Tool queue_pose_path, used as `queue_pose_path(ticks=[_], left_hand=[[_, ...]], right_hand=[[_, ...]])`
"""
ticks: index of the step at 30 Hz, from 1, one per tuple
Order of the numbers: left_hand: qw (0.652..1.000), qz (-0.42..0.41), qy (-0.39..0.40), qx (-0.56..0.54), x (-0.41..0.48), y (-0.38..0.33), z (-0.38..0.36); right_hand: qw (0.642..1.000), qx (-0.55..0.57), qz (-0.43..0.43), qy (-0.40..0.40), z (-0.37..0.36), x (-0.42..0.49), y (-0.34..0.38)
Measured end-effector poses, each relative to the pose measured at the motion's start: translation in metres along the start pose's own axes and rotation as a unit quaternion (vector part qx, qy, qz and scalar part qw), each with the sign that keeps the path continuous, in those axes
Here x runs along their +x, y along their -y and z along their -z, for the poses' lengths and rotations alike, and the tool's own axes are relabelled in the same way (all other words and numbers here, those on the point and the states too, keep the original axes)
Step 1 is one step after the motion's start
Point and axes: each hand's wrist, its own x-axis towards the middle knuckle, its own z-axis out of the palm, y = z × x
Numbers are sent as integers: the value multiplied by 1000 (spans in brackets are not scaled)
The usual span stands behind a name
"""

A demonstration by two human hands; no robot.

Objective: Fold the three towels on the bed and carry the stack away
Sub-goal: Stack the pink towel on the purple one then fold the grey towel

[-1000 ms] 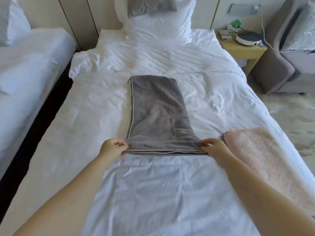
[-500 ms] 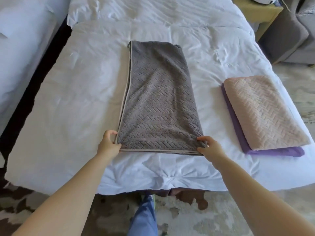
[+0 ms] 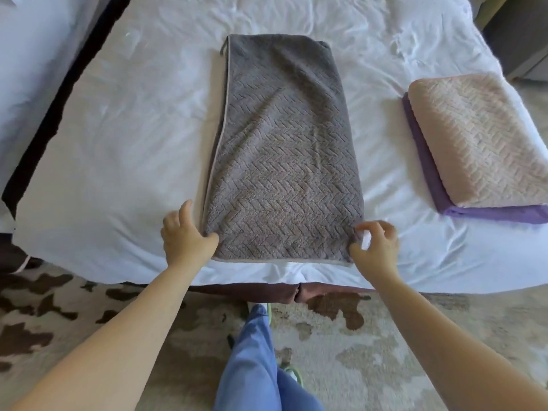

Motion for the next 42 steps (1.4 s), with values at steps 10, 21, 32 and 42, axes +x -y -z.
queue_pose_path(ticks=[10,21,32,42], left_hand=[[904,-301,34,301,62,-35,-79],[935,-268,-2,231,124,-100,-64],[921,-270,59,275,216,-94,-68],[995,-95,20,25,347,-197,-61]], right_hand=[[954,-241,176,23,-64,87,31],[955,-184,232,16,-50,154,105],[946,-273,169,45,-65,231,111],[980,-106,170,-8,-43,354,190]])
